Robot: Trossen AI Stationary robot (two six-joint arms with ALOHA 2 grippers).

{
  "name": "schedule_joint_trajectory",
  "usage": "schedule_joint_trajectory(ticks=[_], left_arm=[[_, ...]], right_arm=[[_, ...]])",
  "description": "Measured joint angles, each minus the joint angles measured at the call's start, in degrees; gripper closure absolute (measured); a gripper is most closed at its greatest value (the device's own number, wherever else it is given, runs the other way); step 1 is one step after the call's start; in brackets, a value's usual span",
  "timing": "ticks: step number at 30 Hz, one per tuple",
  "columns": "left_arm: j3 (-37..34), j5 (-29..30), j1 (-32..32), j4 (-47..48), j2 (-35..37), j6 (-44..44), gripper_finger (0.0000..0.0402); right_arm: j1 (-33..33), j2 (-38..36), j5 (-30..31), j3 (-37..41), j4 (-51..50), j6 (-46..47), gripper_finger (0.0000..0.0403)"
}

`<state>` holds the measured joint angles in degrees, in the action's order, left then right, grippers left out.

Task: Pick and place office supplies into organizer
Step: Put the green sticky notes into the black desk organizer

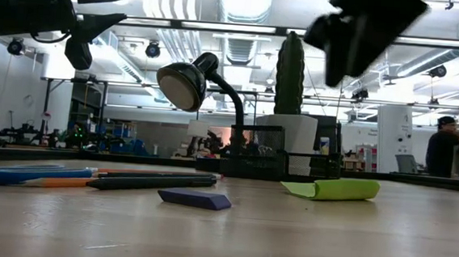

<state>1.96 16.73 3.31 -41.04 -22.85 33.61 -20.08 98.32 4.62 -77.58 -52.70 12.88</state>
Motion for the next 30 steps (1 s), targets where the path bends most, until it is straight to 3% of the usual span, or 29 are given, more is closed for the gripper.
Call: schedule_joint_trajectory(ticks=[7, 19, 30], left_arm=[[0.0, 0.0, 0.0, 0.0, 0.0, 0.0, 0.0274], [0.0, 0.0, 0.0, 1.4, 0.0, 0.0, 0.0274], [0.0, 0.0, 0.0, 1.3, 0.0, -1.7, 0.0274]], right_arm=[[-1.7, 0.0, 0.0, 6.3, 10.6, -2.8, 0.0175], [-1.7, 0.0, 0.0, 15.5, 20.8, -7.6, 0.0179], [0.3, 0.1, -0.2, 19.2, 26.3, -10.1, 0.0179]])
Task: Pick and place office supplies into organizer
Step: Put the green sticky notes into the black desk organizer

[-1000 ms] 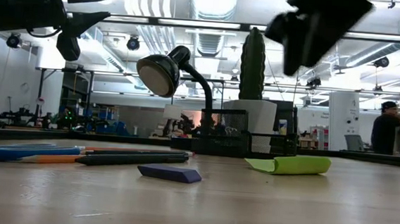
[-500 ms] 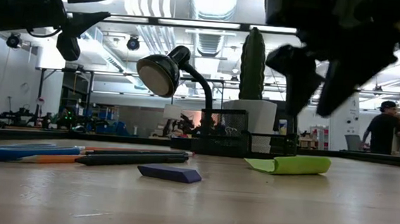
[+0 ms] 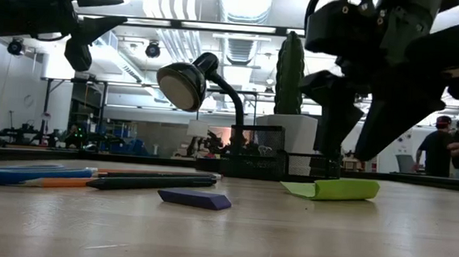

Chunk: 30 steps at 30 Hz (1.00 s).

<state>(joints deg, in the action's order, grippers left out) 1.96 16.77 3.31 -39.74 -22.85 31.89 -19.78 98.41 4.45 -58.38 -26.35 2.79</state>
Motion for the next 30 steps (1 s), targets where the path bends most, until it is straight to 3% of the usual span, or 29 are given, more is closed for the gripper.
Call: schedule_joint_trajectory(ticks=[13, 30], left_arm=[[0.0, 2.8, 0.0, -0.1, 0.0, -0.8, 0.0274], [0.0, 4.5, 0.0, -0.2, 0.1, -0.8, 0.0274]], right_arm=[[0.8, 0.1, -0.2, 1.5, 3.7, -3.3, 0.0179], [1.3, 6.6, -0.2, -0.1, 2.4, -2.6, 0.0179]])
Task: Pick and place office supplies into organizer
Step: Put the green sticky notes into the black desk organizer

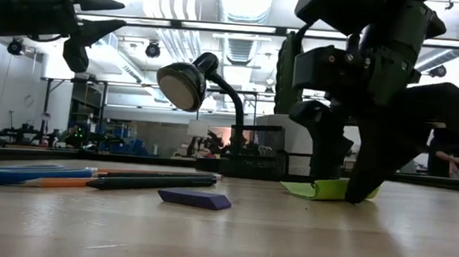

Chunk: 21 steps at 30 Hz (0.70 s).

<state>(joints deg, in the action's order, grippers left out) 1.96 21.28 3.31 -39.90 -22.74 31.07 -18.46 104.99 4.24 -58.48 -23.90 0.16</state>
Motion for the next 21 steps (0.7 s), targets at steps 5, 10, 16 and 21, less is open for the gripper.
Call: schedule_joint_trajectory(ticks=[5, 10, 16, 21], left_arm=[[0.0, 0.0, 0.0, -0.1, 0.0, 0.0, 0.0274], [0.0, -0.1, 0.0, -0.1, 0.0, 0.0, 0.0274], [0.0, -0.2, 0.0, -0.1, 0.0, 0.0, 0.0274], [0.0, -0.2, 0.0, -0.1, 0.0, 0.0, 0.0274]], right_arm=[[0.0, -0.2, 0.1, 0.0, -1.0, 1.1, 0.0182], [0.0, 0.0, 0.0, 0.0, -1.0, 0.8, 0.0201], [0.0, 0.9, -0.5, 0.0, -1.0, 0.4, 0.0250], [0.1, 1.5, -1.0, 0.0, -0.9, -1.1, 0.0306]])
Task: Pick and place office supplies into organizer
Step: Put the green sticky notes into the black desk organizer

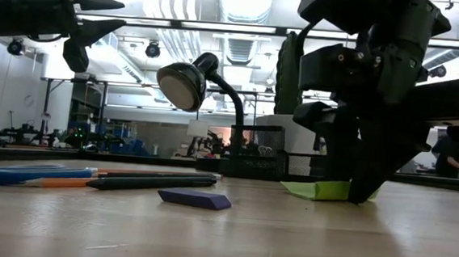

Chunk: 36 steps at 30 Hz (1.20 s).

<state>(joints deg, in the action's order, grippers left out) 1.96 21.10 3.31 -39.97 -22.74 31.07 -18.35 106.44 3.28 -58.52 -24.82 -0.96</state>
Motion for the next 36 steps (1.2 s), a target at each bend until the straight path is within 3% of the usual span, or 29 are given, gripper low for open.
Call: schedule_joint_trajectory(ticks=[8, 14, 20, 31, 36], left_arm=[[0.0, 0.0, 0.0, 0.0, 0.0, 0.0, 0.0274], [0.0, 0.0, 0.0, 0.0, 0.0, 0.0, 0.0274], [0.0, 0.0, 0.0, 0.0, 0.0, 0.0, 0.0274], [0.0, 0.0, 0.0, 0.0, 0.0, 0.0, 0.0274], [0.0, 0.0, 0.0, 0.0, 0.0, 0.0, 0.0274]], right_arm=[[1.9, 0.1, 0.2, 0.0, 0.1, 6.5, 0.0390], [2.0, 0.1, -1.3, -0.9, -0.9, 10.1, 0.0394], [2.0, 0.5, -1.5, -6.3, -8.3, 11.5, 0.0395], [1.9, 0.2, 1.9, -12.8, -16.0, 16.5, 0.0395], [1.9, -0.2, 7.9, -14.9, -19.5, 18.0, 0.0395]])
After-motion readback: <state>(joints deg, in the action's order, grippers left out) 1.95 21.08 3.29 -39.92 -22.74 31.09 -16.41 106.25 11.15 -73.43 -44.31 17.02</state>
